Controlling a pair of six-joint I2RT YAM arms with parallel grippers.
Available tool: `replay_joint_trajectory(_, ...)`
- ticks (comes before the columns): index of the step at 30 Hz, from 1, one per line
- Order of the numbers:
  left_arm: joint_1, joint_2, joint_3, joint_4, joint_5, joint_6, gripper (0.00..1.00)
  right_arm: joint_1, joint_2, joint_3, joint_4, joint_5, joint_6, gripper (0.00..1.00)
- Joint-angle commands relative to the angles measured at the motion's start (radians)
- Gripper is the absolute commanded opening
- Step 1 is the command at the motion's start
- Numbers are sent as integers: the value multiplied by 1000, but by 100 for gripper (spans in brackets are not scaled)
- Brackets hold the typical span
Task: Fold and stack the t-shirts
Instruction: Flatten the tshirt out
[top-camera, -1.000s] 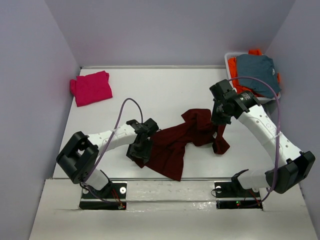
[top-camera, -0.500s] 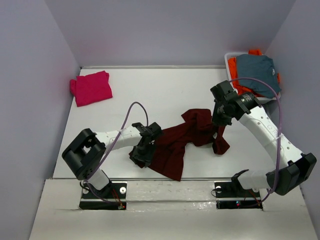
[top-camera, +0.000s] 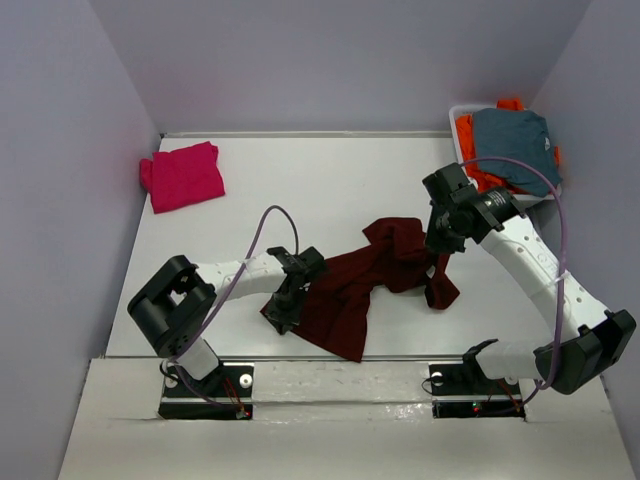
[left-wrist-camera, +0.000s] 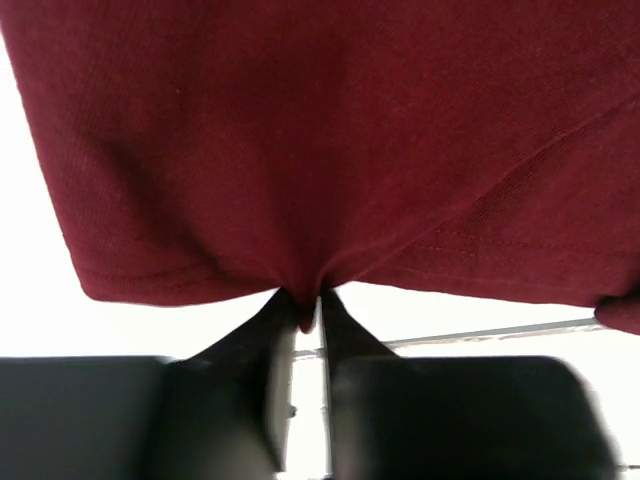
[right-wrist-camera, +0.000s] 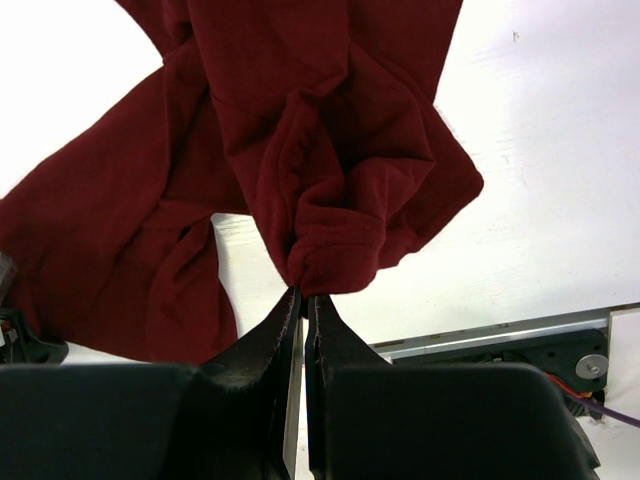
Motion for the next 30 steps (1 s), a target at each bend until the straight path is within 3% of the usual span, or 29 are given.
replay_joint_trajectory(1,-6,1,13,-8,-28,-7,14,-1,-29,-11,17,21,12,7)
replay_joint_trajectory(3,-6,-2,27,-21,-28,-13,6,-1,-27,-13,17,21,9,7)
replay_joint_trajectory(11,5,-71,119,-95,-145,-75,6,-1,-1,-20,8,15,-7,7)
replay_joint_trajectory(15,34,-98,243,-145,-185,-87,6,-1,22,-42,-9,1,-20,7)
replay_joint_trajectory(22,145,-106,374,-181,-249,-46,6,-1,63,-89,-38,-25,-31,7)
replay_joint_trajectory(30,289,-103,403,-159,-278,-1,6,-1,114,-126,-57,-57,-63,7)
